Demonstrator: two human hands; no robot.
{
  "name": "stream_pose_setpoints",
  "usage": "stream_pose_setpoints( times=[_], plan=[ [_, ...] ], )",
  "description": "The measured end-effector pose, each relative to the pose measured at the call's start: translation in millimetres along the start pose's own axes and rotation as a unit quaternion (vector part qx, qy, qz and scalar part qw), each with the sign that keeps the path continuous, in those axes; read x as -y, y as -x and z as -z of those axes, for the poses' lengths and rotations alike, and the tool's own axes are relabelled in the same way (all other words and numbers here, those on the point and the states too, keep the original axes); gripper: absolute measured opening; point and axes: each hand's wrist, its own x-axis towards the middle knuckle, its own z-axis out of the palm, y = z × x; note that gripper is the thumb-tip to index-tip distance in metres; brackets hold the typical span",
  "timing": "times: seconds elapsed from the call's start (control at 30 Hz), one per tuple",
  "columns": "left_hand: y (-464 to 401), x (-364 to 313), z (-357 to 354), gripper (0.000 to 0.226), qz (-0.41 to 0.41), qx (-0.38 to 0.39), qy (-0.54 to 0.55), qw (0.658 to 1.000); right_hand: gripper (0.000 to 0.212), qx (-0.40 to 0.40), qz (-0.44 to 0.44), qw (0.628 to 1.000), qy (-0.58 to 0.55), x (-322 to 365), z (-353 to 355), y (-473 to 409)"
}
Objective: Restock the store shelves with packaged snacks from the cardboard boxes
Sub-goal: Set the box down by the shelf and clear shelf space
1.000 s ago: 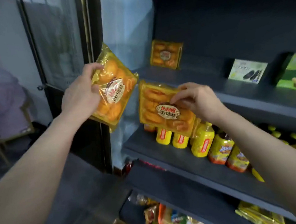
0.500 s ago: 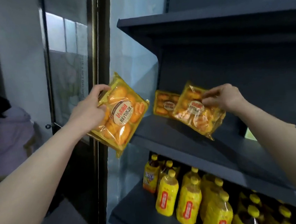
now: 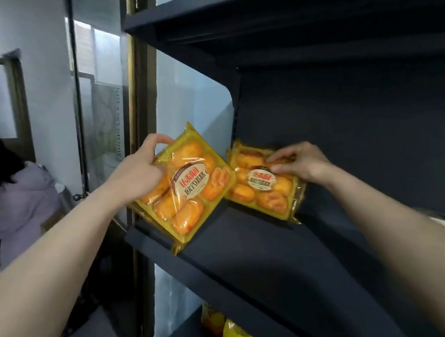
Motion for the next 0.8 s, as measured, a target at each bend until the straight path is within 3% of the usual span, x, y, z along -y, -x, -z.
stream_pose_setpoints(
  times=[0.1, 0.3, 0.43, 0.5, 0.53, 0.57, 0.63, 0.73, 0.8],
  plan=[
    [-12.6, 4.5, -10.0, 0.043, 0.019, 0.006, -0.005, 1.0, 0.02, 0.017, 0.021, 1.0, -0.005, 2.4, -36.8, -33.4],
    [-32.2, 12.9, -18.6, 0.036, 0.017, 0.035, -0.034, 0.999, 0.027, 0.018, 0.087, 0.984, 0.153, -24.8, -76.6, -66.3],
    [-41.5, 6.4, -22.1, 0.034, -0.02, 0.078, -0.079, 0.994, 0.029, 0.0, 0.098, 0.953, 0.286, -26.4, -75.8, -69.3],
    [-45.7, -2.4, -27.2, 0.037, -0.052, 0.105, -0.124, 0.985, 0.028, -0.052, 0.108, 0.961, 0.25, -16.3, -66.8, -66.0],
    [-48.3, -8.3, -31.1, 0.038, -0.067, 0.117, -0.148, 0.98, 0.029, -0.064, 0.091, 0.983, 0.145, -6.1, -58.2, -59.9],
    [-51.5, -15.4, -36.0, 0.04, -0.083, 0.128, -0.173, 0.973, 0.03, -0.043, 0.062, 0.997, 0.002, 5.0, -49.0, -53.5],
    [-58.3, -28.6, -48.9, 0.042, -0.114, 0.144, -0.232, 0.955, 0.042, 0.087, 0.029, 0.974, -0.206, 20.3, -29.8, -40.9],
    [-67.4, -35.9, -70.8, 0.044, -0.157, 0.12, -0.269, 0.943, 0.059, 0.255, 0.053, 0.961, -0.098, 28.4, -16.3, -21.9],
    [-69.7, -31.9, -83.9, 0.045, -0.182, 0.065, -0.246, 0.95, 0.054, 0.249, 0.032, 0.967, -0.053, 23.7, -18.3, -15.5]
  ],
)
